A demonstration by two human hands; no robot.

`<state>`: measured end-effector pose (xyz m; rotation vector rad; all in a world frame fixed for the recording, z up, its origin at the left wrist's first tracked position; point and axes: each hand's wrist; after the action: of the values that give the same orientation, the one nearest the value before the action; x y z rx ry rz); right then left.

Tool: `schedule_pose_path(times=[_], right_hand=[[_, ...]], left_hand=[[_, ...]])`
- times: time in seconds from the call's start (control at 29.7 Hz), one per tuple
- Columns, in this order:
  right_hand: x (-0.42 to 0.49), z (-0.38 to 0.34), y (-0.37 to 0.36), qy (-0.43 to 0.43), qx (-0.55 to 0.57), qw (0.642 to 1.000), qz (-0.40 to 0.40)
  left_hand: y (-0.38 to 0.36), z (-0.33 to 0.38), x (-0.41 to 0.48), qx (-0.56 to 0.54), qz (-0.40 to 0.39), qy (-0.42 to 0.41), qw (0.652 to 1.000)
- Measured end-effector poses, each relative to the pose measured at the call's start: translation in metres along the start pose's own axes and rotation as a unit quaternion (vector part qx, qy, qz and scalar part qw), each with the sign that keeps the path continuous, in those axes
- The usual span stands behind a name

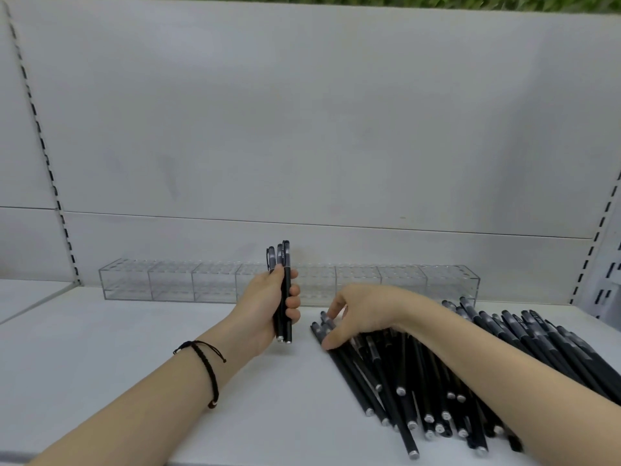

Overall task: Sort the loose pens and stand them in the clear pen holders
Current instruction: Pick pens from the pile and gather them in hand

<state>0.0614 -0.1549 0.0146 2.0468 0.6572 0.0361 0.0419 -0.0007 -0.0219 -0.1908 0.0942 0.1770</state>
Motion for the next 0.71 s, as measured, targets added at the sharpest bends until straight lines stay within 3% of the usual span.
schedule_pose_path(times=[0.2, 0.44, 0.61, 0.71], right_hand=[[0.012, 0.001, -0.002, -0.008, 0.029, 0.999, 0.010], [0.022, 0.015, -0.005, 0.011, 0.202, 0.978, 0.049], [0.020, 0.017, 0.007, 0.067, 0.470, 0.878, 0.059], [0.019, 0.014, 0.010, 0.094, 0.561, 0.820, 0.067]], left_hand=[[-0.001, -0.003, 0.002, 0.017, 0.003, -0.002, 1.000], [-0.002, -0.003, 0.002, 0.018, -0.001, -0.008, 1.000], [-0.007, -0.005, -0.006, 0.050, -0.036, -0.010, 0.998], [-0.008, -0.002, -0.012, 0.049, -0.086, 0.008, 0.995]])
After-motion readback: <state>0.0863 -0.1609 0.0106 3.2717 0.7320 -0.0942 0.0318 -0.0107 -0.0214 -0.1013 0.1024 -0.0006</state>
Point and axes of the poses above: each hand's wrist, its own x-axis towards the middle knuckle, its own y-axis out of the back of the hand, z = x × y, and after that the axes turned 14 degrees about x, right-handed
